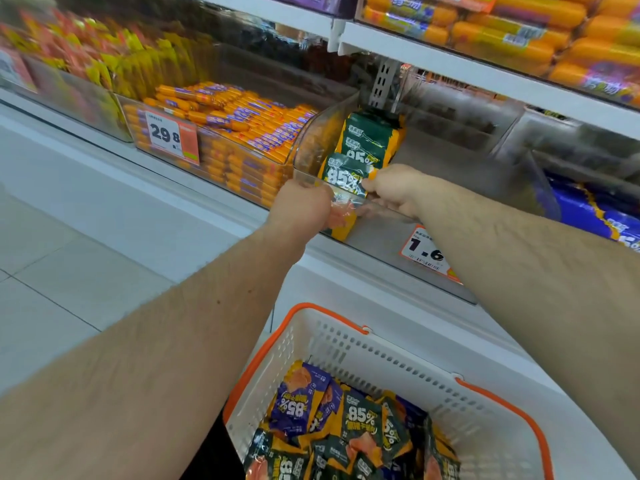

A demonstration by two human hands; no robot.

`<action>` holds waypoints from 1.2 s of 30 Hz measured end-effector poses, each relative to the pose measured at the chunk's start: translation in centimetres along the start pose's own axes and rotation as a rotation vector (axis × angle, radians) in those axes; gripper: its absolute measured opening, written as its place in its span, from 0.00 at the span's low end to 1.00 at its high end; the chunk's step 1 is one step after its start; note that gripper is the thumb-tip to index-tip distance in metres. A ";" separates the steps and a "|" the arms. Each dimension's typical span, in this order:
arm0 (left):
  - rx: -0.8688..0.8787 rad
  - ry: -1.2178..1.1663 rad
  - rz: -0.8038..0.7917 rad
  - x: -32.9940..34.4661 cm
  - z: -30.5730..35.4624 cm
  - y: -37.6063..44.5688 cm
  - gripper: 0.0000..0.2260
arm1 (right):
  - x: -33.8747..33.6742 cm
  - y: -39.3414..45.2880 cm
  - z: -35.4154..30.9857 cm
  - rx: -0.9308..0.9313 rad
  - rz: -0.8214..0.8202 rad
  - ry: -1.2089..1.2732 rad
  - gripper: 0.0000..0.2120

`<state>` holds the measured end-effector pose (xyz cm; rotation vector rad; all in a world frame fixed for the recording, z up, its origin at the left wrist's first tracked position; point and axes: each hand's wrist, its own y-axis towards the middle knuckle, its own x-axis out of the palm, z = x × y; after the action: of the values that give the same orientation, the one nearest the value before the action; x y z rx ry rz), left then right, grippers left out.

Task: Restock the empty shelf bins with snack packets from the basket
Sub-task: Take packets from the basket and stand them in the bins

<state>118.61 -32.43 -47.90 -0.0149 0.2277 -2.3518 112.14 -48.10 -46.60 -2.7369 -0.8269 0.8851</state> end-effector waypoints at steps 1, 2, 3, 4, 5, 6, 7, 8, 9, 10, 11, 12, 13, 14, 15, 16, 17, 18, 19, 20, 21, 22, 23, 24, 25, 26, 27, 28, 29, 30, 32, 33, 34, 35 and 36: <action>0.004 0.023 -0.020 0.3 -0.2 0.0 0.09 | 0.1 0.0 0.1 0.005 -0.015 -0.015 0.10; 0.004 0.051 -0.033 0.5 -0.3 0.1 0.08 | 0.1 -0.1 0.1 0.023 -0.008 -0.016 0.11; 0.000 0.077 -0.034 0.6 -0.3 0.1 0.06 | 0.2 0.0 0.2 0.044 -0.009 -0.012 0.15; -0.001 0.094 -0.033 0.7 -0.3 0.1 0.05 | 0.1 -0.2 0.2 0.055 -0.015 -0.019 0.17; -0.003 0.106 -0.035 0.7 -0.4 0.1 0.04 | 0.1 -0.2 0.2 0.052 -0.027 -0.043 0.18; -0.006 0.111 -0.042 0.7 -0.4 0.2 0.05 | -0.1 -0.4 0.0 0.040 -0.028 -0.102 0.16; -0.008 0.121 -0.055 0.6 -0.4 0.1 0.07 | -0.3 -0.5 -0.1 0.019 -0.015 -0.174 0.13; -0.009 0.143 -0.073 0.5 -0.4 -0.1 0.08 | -0.6 -0.7 -0.2 0.007 0.010 -0.254 0.13; 0.000 0.173 -0.093 0.5 -0.4 -0.3 0.09 | -1.0 -0.6 -0.1 0.002 0.039 -0.325 0.16; 0.014 0.215 -0.113 0.6 -0.5 -0.4 0.09 | -1.5 -0.8 -0.1 -0.012 0.071 -0.375 0.18; 0.026 0.260 -0.135 0.6 -0.7 -0.5 0.11 | -1.9 -1.0 0.0 -0.052 0.122 -0.431 0.20; 0.038 0.308 -0.168 0.8 -0.9 -0.7 0.11 | -2.2 -1.4 0.1 -0.125 0.194 -0.498 0.20; 0.053 0.354 -0.215 1.0 -1.2 -0.9 0.10 | -2.4 -2.0 0.3 -0.230 0.279 -0.555 0.20; 0.068 0.405 -0.268 1.2 -1.5 -1.0 0.09 | -2.5 -2.9 0.4 -0.351 0.358 -0.577 0.18; 0.085 0.461 -0.312 1.5 -1.9 -1.2 0.08 | -2.4 -4.1 0.7 -0.469 0.411 -0.560 0.16; 0.104 0.528 -0.348 1.8 -2.3 -1.3 0.07 | -2.1 -5.3 1.1 -0.576 0.435 -0.517 0.14; 0.132 0.607 -0.385 2.1 -2.7 -1.4 0.07 | -1.9 -6.6 1.7 -0.665 0.444 -0.465 0.14; 0.157 0.696 -0.430 2.3 -3.1 -1.4 0.07 | -1.5 -7.8 2.5 -0.731 0.447 -0.399 0.13; 0.173 0.794 -0.473 2.6 -3.4 -1.5 0.07 | -1.1 -8.8 3.5 -0.775 0.441 -0.330 0.11; 0.182 0.891 -0.525 2.8 -3.7 -1.8 0.09 | -0.7 -9.8 4.6 -0.801 0.421 -0.269 0.10; 0.201 0.981 -0.588 3.1 -4.1 -2.0 0.09 | -0.1 -10.6 5.9 -0.807 0.393 -0.207 0.10; 0.214 1.056 -0.654 3.3 -4.5 -2.1 0.07 | 0.4 -11.1 7.3 -0.796 0.362 -0.148 0.10; 0.227 1.129 -0.713 3.6 -5.0 -2.3 0.03 | 0.9 -11.4 8.9 -0.773 0.339 -0.110 0.10; 0.214 1.189 -0.769 3.9 -5.4 -2.6 0.04 | 1.5 -11.6 10.6 -0.744 0.323 -0.097 0.10; 0.202 1.248 -0.818 4.1 -5.9 -2.7 0.07 | 1.9 -11.6 12.3 -0.703 0.305 -0.105 0.11; 0.175 1.296 -0.867 4.2 -6.3 -2.8 0.08 | 2.4 -11.5 13.9 -0.645 0.275 -0.119 0.12; 0.159 1.341 -0.909 4.2 -6.7 -2.7 0.09 | 2.8 -11.2 15.7 -0.571 0.240 -0.144 0.14; 0.127 1.388 -0.942 4.2 -7.1 -2.8 0.10 | 3.3 -11.0 17.4 -0.486 0.201 -0.186 0.16; 0.101 1.424 -0.965 4.2 -7.4 -2.7 0.13 | 3.9 -10.6 19.4 -0.388 0.153 -0.248 0.18; 0.080 1.457 -0.976 4.2 -7.6 -2.8 0.17 | 4.6 -10.4 21.3 -0.293 0.089 -0.313 0.18; 0.055 1.482 -0.986 4.3 -8.0 -2.7 0.19 | 6.2 -9.7 25.9 -0.112 -0.088 -0.474 0.16; 0.047 1.479 -0.988 4.4 -8.1 -2.7 0.19 | 6.9 -9.6 28.0 -0.032 -0.189 -0.565 0.14; 0.046 1.476 -0.990 4.6 -8.1 -2.8 0.19 | 7.6 -9.7 29.8 0.027 -0.291 -0.635 0.13; 0.046 1.474 -0.991 4.9 -8.1 -2.8 0.19 | 8.2 -9.8 31.4 0.064 -0.385 -0.677 0.12; 0.049 1.476 -0.993 5.1 -8.1 -2.8 0.19 | 8.7 -10.1 32.6 0.088 -0.475 -0.700 0.12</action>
<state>112.38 -32.75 -55.70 2.0507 1.0216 -2.7505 94.49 -35.75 -74.43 -1.9845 -1.4167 1.7124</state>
